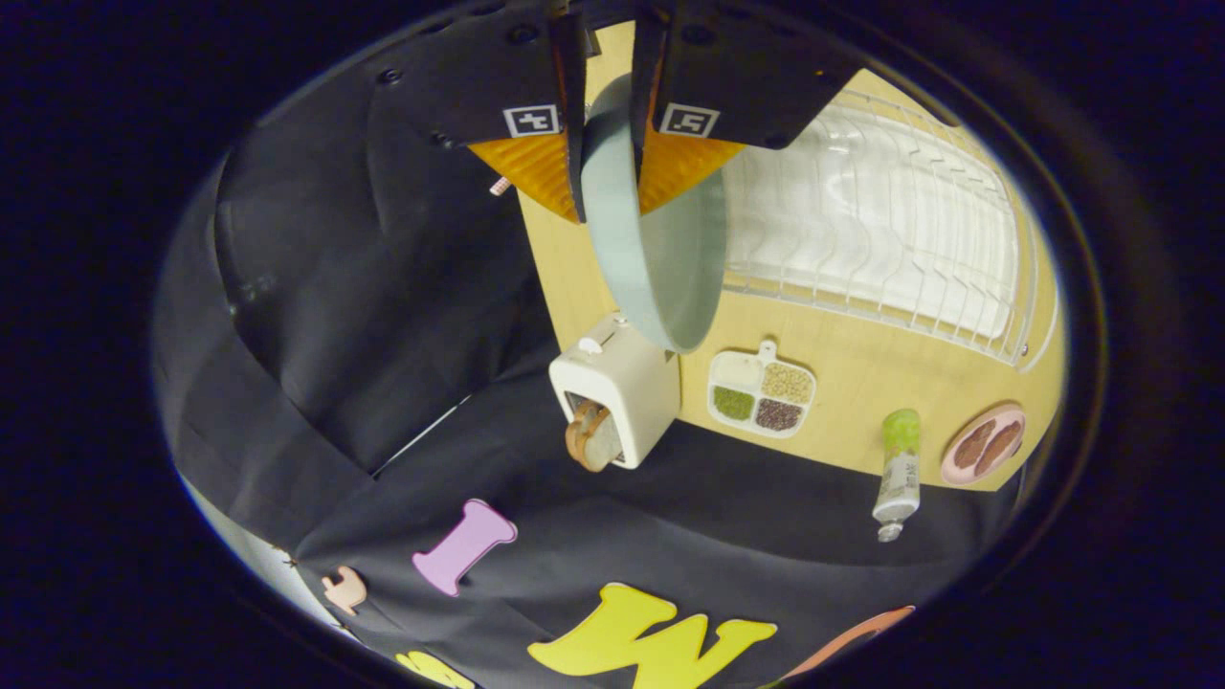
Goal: Take the plate from the dish rack, then take the spoon from the basket and place it into the plate.
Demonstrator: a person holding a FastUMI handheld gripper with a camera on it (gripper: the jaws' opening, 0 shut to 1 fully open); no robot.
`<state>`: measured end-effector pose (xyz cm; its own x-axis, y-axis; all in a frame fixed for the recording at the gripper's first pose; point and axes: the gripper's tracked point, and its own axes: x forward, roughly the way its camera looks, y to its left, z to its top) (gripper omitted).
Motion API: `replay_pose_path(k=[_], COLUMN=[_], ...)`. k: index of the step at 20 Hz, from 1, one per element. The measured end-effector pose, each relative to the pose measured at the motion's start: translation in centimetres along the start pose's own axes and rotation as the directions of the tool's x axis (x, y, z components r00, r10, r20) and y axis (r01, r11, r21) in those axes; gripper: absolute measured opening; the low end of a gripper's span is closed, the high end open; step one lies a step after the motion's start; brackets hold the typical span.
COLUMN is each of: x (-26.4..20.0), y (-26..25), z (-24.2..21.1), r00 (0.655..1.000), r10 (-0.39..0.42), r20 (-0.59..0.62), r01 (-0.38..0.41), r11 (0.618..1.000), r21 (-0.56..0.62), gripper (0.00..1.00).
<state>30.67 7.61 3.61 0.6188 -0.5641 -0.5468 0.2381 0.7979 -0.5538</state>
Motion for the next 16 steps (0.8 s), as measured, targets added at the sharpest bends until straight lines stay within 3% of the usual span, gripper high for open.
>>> replay_pose_path(k=[5, 11, 13, 16], x=[-2.2, -4.8, -6.4, -8.9], y=[0.2, 1.1, 2.1, 4.0], z=[-1.3, -5.2, -6.7, -9.7], r00=[0.997, 0.949, 0.898, 0.772], r10=[0.07, 0.312, 0.433, 0.624], r20=[0.03, 0.05, 0.079, 0.117], r01=[-0.071, -0.316, -0.441, -0.633], r11=[0.997, 0.938, 0.88, 0.742], r21=[0.034, 0.141, 0.18, 0.219], gripper=[0.24, 0.24, 0.24, 0.24])
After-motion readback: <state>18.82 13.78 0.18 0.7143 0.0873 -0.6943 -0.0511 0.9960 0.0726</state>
